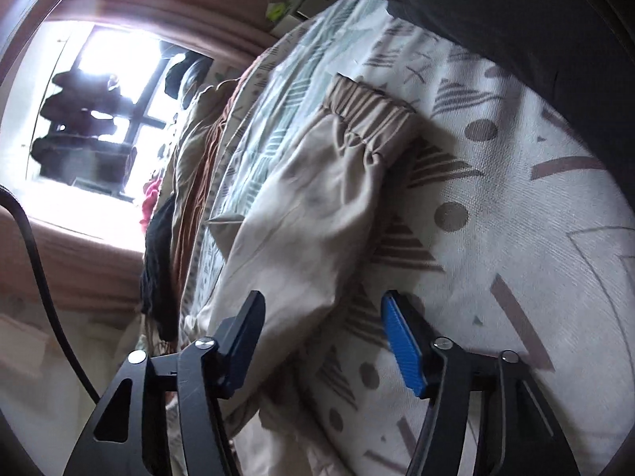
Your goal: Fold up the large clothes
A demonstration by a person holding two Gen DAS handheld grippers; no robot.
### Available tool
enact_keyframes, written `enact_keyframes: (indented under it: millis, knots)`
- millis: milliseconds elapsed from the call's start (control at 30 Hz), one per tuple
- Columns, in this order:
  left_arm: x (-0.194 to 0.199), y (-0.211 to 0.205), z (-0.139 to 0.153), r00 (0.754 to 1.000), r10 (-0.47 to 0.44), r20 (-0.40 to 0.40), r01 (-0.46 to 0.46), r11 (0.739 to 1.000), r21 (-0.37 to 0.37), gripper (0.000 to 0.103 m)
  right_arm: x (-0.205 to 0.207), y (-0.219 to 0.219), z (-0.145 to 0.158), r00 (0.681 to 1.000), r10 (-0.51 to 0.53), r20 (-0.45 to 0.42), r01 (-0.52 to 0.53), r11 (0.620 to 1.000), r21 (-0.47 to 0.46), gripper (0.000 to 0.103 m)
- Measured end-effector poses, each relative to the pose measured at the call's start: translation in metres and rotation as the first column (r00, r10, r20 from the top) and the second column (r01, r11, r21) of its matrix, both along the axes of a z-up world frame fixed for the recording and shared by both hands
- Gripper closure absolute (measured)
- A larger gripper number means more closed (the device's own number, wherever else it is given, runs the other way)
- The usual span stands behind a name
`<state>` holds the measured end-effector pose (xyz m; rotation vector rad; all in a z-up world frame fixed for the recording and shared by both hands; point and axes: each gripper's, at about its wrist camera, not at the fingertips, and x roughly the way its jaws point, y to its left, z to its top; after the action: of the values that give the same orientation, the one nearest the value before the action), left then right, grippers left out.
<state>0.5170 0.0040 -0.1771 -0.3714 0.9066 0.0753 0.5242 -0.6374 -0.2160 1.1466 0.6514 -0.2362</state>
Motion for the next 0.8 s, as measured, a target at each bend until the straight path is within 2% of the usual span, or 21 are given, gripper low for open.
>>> enact_keyframes:
  millis: [67, 133, 200, 233, 300, 433, 500, 600, 800]
  knots:
    - [0.0, 0.0, -0.001, 1.0, 0.0, -0.003, 0.0, 1.0, 0.006, 0.037, 0.008, -0.006, -0.009, 1.0, -0.007, 0.002, 0.007, 0.999, 0.034, 0.06]
    - [0.0, -0.001, 0.0, 1.0, 0.0, 0.005, 0.0, 1.0, 0.029, 0.037, 0.013, -0.01, -0.018, 1.0, -0.016, 0.006, 0.016, 0.997, 0.07, 0.08]
    - [0.0, -0.002, 0.003, 1.0, -0.003, 0.012, 0.003, 0.999, 0.034, 0.037, 0.016, -0.008, -0.023, 1.0, -0.016, 0.007, 0.016, 0.997, 0.075, 0.093]
    - [-0.002, -0.001, 0.005, 1.0, -0.006, 0.018, 0.006, 1.0, 0.031, 0.037, 0.015, -0.008, -0.024, 1.0, -0.02, 0.004, 0.02, 0.997, 0.072, 0.096]
    - [-0.003, 0.0, 0.009, 1.0, -0.009, 0.027, 0.008, 1.0, 0.028, 0.037, 0.01, -0.005, -0.015, 0.999, -0.028, 0.023, 0.026, 0.997, 0.072, 0.098]
    - [-0.01, 0.008, 0.018, 0.998, -0.001, 0.057, 0.0, 1.0, 0.027, 0.037, 0.001, 0.009, 0.029, 0.993, 0.006, 0.12, -0.003, 1.0, -0.023, 0.098]
    - [-0.013, 0.013, 0.022, 0.997, 0.005, 0.077, -0.007, 1.0, 0.02, 0.037, -0.005, 0.027, 0.06, 0.983, 0.047, 0.18, -0.032, 0.996, -0.089, 0.099]
    - [-0.018, 0.024, 0.029, 0.994, 0.019, 0.111, -0.02, 1.0, 0.008, 0.037, -0.007, 0.051, 0.095, 0.971, 0.105, 0.214, -0.067, 0.982, -0.178, 0.099]
    - [-0.023, 0.05, 0.027, 0.992, 0.053, 0.112, -0.049, 0.998, -0.039, 0.037, -0.015, 0.108, 0.154, 0.931, 0.214, 0.295, -0.129, 0.951, -0.282, 0.099]
